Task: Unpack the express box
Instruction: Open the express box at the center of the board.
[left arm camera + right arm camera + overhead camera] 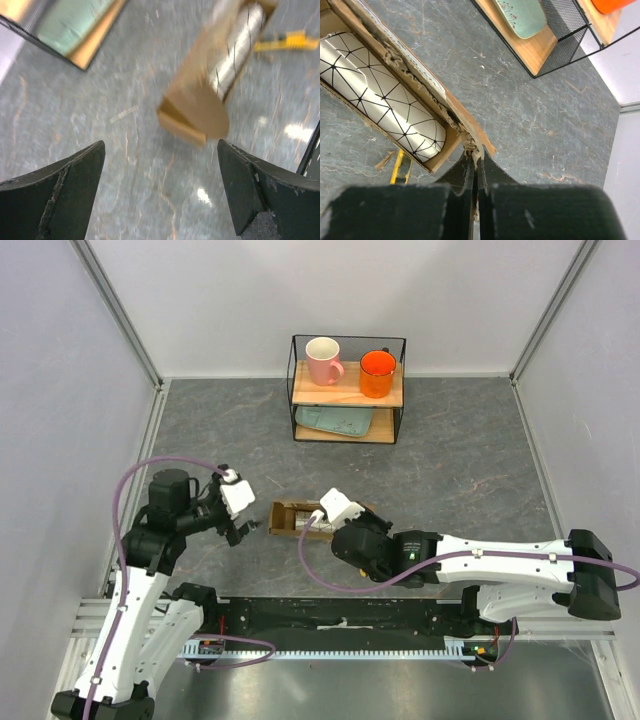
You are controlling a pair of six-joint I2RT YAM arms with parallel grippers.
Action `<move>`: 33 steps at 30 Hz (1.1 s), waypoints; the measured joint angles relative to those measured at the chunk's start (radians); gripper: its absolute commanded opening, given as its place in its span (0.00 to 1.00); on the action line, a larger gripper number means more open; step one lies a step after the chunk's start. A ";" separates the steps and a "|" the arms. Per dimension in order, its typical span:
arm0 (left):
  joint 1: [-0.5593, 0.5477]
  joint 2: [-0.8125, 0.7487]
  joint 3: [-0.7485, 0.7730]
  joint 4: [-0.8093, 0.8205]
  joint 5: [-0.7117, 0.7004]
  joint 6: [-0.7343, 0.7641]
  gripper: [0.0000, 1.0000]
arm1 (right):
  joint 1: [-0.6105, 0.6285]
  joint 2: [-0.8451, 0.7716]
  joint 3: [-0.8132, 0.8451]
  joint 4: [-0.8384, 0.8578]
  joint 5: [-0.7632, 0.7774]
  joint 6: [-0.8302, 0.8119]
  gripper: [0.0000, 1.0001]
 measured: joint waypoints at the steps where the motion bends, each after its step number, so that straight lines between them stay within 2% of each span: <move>1: 0.000 0.000 0.022 0.024 0.018 -0.050 0.99 | 0.000 0.007 0.003 -0.001 -0.004 0.000 0.00; 4: 0.000 0.018 0.103 0.042 0.109 -0.143 0.99 | 0.003 0.033 0.021 -0.003 -0.021 -0.008 0.00; 8: 0.000 0.014 0.165 0.024 0.251 -0.148 0.99 | 0.004 0.063 0.058 -0.003 -0.041 -0.023 0.00; 15: -0.007 0.034 0.185 -0.122 0.372 -0.034 0.99 | 0.005 0.090 0.103 -0.003 -0.063 -0.056 0.00; 21: -0.015 0.101 0.195 -0.180 0.377 0.068 0.98 | 0.008 0.137 0.148 0.010 -0.098 -0.097 0.00; 25: -0.032 0.143 0.194 -0.150 0.367 0.086 0.77 | 0.023 0.177 0.182 0.019 -0.111 -0.134 0.00; 26: -0.036 0.156 0.194 -0.145 0.366 0.089 0.63 | 0.026 0.184 0.188 0.021 -0.116 -0.140 0.00; 28: -0.043 0.176 0.194 -0.138 0.364 0.091 0.51 | 0.030 0.195 0.203 0.024 -0.124 -0.153 0.00; 29: -0.048 0.186 0.193 -0.133 0.357 0.099 0.47 | 0.031 0.198 0.208 0.027 -0.128 -0.159 0.00; 33: -0.068 0.188 0.179 -0.135 0.330 0.121 0.47 | 0.031 0.203 0.226 0.032 -0.146 -0.178 0.00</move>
